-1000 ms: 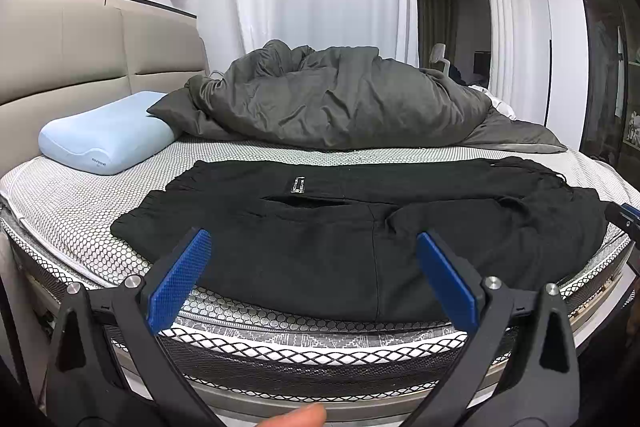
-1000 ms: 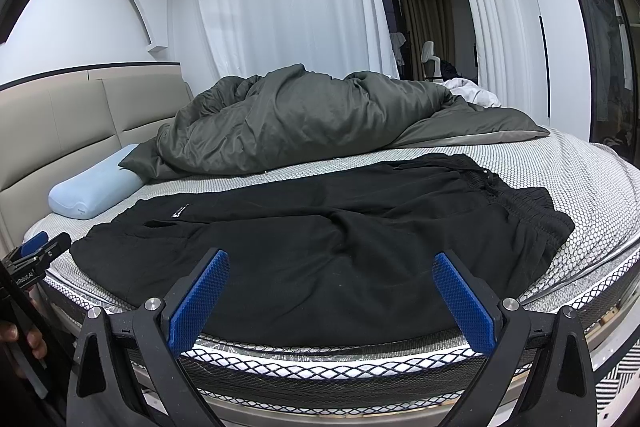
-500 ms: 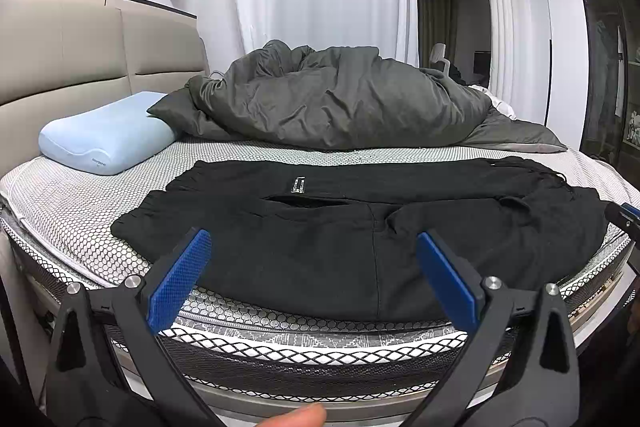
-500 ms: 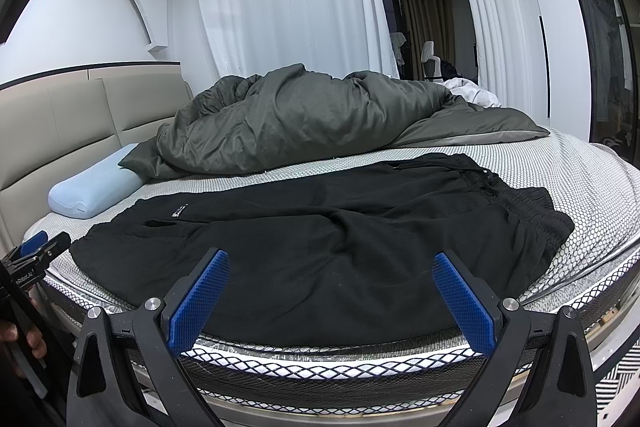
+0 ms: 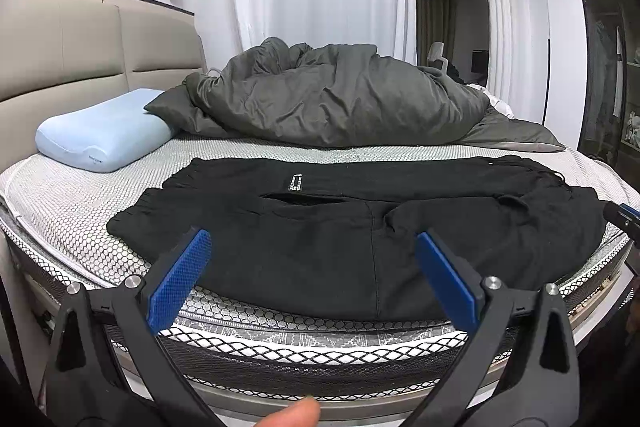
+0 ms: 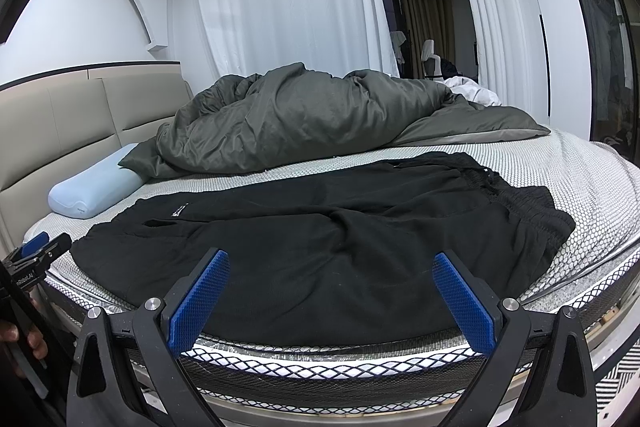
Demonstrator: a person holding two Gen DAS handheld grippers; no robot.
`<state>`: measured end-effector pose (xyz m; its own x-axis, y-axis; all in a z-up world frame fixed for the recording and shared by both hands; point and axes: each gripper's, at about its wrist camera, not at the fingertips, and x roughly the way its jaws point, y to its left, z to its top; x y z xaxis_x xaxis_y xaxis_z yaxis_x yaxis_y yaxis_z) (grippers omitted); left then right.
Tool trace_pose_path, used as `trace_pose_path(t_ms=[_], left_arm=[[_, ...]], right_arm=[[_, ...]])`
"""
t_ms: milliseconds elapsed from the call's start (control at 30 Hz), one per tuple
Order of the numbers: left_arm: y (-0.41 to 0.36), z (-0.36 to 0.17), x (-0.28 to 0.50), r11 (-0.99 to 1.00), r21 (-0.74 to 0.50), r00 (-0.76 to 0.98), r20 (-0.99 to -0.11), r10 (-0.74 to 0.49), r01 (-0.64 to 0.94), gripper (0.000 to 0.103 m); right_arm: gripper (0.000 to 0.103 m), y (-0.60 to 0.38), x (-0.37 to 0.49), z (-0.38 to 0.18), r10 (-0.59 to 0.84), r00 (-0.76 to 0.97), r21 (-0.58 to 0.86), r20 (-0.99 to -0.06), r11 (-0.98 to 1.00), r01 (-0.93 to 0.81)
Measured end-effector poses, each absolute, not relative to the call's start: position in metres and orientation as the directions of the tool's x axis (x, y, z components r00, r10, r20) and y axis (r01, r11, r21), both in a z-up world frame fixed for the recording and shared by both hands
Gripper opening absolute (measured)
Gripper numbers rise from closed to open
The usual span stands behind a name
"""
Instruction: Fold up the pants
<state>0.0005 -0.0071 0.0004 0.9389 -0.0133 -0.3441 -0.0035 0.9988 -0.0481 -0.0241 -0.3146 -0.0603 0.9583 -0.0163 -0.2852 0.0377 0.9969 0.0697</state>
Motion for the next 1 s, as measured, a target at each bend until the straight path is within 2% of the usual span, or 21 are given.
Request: trace_pose_path(t_ms=[267, 433, 567, 667, 800, 867, 1000], left_arm=[[0.006, -0.004, 0.026, 0.997, -0.073, 0.918, -0.394, -0.045, 0.017, 0.102], [0.033, 0.001, 0.063, 0.983, -0.178, 0.890, -0.440, -0.117, 0.041, 0.102], [0.057, 0.014, 0.088, 0.974, -0.222, 0.895, -0.427, -0.127, 0.033, 0.102], [0.069, 0.022, 0.102, 0.972, -0.234, 0.917, -0.383, -0.106, 0.015, 0.102], [0.063, 0.014, 0.129, 0.963, -0.261, 0.890, -0.421, -0.173, 0.064, 0.102], [0.049, 0.006, 0.144, 0.968, -0.234, 0.873, -0.449, -0.189, 0.089, 0.102], [0.008, -0.013, 0.160, 0.977, -0.143, 0.838, -0.503, -0.211, 0.160, 0.102]], right_arm=[[0.103, -0.328, -0.008, -0.067, 0.063, 0.946, 0.147, -0.318, 0.989, -0.017], [0.103, -0.331, 0.014, -0.064, 0.076, 0.936, 0.109, -0.344, 0.993, -0.041], [0.103, -0.339, 0.041, -0.051, 0.091, 0.924, 0.077, -0.371, 0.995, -0.067], [0.103, -0.344, 0.057, -0.041, 0.089, 0.927, 0.018, -0.364, 0.996, -0.089], [0.103, -0.343, 0.089, -0.044, 0.017, 0.886, -0.115, -0.464, 0.990, -0.080], [0.103, -0.343, 0.100, -0.053, -0.006, 0.866, -0.138, -0.501, 0.988, -0.073], [0.103, -0.340, 0.122, -0.082, 0.104, 0.803, -0.027, -0.587, 0.989, -0.148]])
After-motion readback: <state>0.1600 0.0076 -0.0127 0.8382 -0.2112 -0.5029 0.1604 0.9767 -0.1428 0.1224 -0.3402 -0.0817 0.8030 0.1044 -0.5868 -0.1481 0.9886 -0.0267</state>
